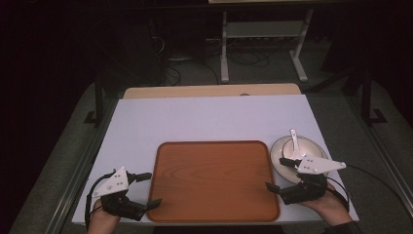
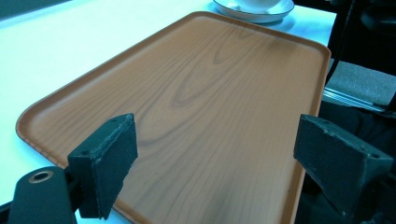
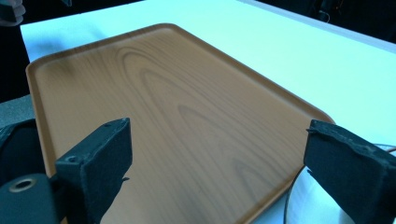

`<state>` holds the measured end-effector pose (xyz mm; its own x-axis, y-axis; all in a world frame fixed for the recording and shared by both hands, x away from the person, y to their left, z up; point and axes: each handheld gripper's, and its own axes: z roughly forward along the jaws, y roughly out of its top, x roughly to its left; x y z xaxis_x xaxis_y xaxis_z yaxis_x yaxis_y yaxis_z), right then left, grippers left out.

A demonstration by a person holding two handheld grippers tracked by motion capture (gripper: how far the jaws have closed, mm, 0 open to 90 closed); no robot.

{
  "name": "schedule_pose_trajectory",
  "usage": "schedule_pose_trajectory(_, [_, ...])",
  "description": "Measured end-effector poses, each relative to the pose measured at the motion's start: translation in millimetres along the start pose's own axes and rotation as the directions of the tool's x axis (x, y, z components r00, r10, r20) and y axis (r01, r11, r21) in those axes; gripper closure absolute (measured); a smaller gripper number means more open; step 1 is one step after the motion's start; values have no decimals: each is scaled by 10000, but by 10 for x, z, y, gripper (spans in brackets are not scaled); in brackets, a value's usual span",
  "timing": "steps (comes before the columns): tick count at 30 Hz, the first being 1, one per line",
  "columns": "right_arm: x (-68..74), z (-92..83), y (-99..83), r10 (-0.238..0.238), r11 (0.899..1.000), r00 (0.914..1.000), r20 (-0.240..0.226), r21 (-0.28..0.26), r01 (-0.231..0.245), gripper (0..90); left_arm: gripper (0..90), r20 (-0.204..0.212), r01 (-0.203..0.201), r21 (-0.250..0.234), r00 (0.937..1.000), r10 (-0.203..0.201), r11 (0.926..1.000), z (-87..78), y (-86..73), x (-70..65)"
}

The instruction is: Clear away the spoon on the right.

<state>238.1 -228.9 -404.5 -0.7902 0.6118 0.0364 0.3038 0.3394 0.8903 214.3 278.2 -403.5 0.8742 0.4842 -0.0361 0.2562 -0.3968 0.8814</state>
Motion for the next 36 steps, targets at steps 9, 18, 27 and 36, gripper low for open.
schedule_pose_trajectory(9, [-74, 58, 160, -44, 9996, 9999, -106, -266, 41, 72, 131, -116, 22, 47, 9999, -22, 10000, -21, -22, -3])
schedule_pose_trajectory(18, [-134, 105, 216, -141, 9996, 9998, -129, -247, 138, 73, 131, -107, 41, 95, 9999, -40, 9999, -19, -29, 3])
schedule_pose_trajectory(27, [-192, 123, 268, -71, 9997, 9999, -76, -233, 69, 74, 131, -146, 39, 85, 9999, -38, 10000, -16, -29, 5])
schedule_pose_trajectory(36, [-282, 134, 355, -61, 9996, 9997, 244, -277, 68, 76, 131, -255, 113, -95, 9996, -116, 9999, -56, -43, 7])
